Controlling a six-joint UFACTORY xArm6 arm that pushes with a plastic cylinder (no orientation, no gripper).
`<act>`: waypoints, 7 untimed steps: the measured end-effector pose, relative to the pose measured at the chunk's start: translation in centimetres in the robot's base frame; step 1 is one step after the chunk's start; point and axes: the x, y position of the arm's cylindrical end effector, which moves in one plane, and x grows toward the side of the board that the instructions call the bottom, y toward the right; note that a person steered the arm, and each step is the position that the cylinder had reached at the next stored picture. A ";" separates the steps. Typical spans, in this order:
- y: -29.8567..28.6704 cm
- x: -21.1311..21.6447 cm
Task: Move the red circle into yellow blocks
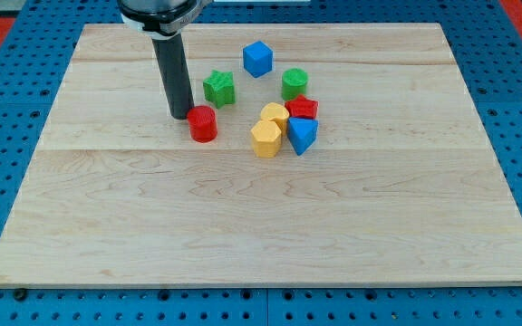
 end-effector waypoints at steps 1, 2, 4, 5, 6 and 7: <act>0.6 0.4; -2.0 0.5; -2.9 3.5; 0.5 2.5; 3.5 1.8; 5.1 1.5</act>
